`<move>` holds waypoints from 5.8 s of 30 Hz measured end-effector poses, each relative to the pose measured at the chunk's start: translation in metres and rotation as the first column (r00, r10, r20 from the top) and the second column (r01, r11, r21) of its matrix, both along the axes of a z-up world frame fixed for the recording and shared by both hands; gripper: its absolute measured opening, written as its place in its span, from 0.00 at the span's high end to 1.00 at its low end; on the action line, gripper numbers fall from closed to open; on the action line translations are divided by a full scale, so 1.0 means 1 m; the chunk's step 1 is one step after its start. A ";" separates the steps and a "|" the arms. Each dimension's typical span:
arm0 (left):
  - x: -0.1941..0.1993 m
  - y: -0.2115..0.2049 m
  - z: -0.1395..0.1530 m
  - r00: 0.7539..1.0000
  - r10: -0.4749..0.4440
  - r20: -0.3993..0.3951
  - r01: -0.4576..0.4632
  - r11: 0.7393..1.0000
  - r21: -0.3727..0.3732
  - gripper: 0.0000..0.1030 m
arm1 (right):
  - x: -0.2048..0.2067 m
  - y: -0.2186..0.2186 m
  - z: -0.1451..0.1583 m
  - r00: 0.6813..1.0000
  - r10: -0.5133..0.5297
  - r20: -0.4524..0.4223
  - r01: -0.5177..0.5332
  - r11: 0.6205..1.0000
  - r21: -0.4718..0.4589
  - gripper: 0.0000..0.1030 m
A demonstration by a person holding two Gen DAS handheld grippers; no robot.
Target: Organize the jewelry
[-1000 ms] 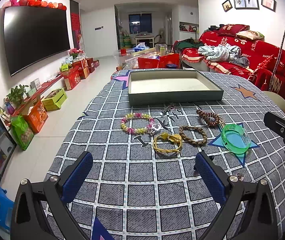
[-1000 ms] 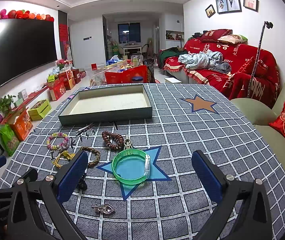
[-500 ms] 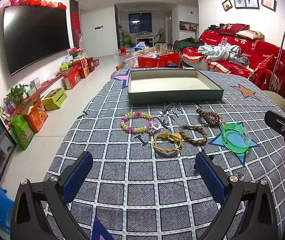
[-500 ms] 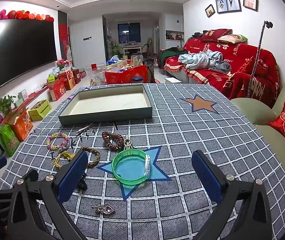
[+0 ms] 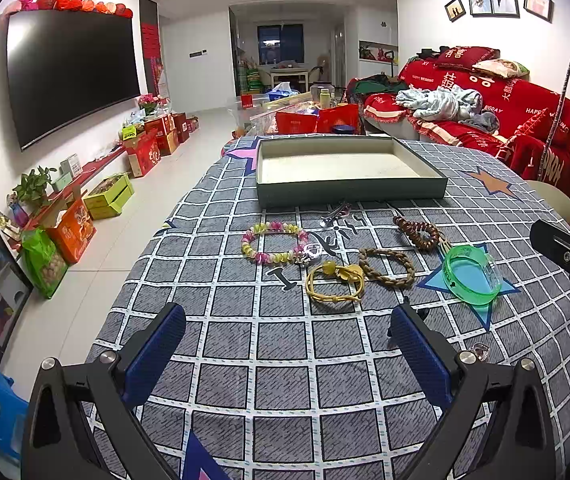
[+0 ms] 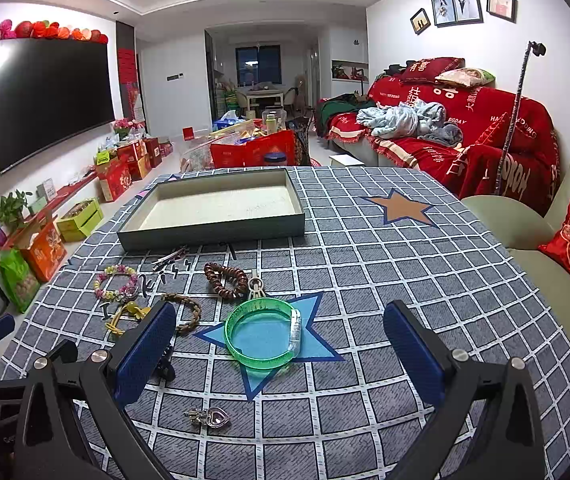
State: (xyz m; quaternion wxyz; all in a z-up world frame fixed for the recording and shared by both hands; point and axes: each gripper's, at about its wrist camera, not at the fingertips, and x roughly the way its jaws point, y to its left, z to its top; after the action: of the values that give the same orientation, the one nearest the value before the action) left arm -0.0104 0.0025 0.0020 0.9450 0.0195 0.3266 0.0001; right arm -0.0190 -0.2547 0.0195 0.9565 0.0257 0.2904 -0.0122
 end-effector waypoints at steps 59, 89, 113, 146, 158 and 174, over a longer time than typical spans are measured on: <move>0.043 0.025 -0.022 0.983 0.013 -0.185 -0.028 0.997 -0.078 0.00 | 0.009 0.000 -0.027 0.987 0.040 -0.154 -0.034 0.999 0.042 0.00; 0.116 -0.015 -0.046 0.926 -0.169 -0.337 0.148 0.985 -0.087 0.12 | 0.017 0.048 -0.075 0.913 0.132 -0.386 -0.123 0.991 0.048 0.30; 0.095 0.000 -0.012 0.911 -0.322 -0.258 0.282 0.942 -0.181 0.79 | 0.024 0.034 -0.055 0.924 0.155 -0.351 -0.108 0.983 0.151 0.94; 0.132 0.011 0.025 0.915 -0.345 -0.211 0.304 0.931 -0.204 0.79 | 0.021 0.041 -0.069 0.800 0.279 -0.532 -0.278 0.957 0.084 0.63; 0.133 0.008 0.023 0.910 -0.353 -0.217 0.310 0.927 -0.211 0.79 | 0.041 0.025 -0.049 0.858 0.224 -0.463 -0.202 0.975 0.096 0.82; 0.204 0.001 0.040 0.927 -0.326 -0.185 0.293 0.938 -0.183 0.79 | 0.196 0.029 0.017 0.911 0.255 -0.324 -0.204 0.962 0.181 0.82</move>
State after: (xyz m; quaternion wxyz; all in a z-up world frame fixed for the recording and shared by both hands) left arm 0.1933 0.0040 0.0423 0.8914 -0.0015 0.4175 -0.1764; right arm 0.1775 -0.2255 0.0363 0.8813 0.0575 0.4541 0.1170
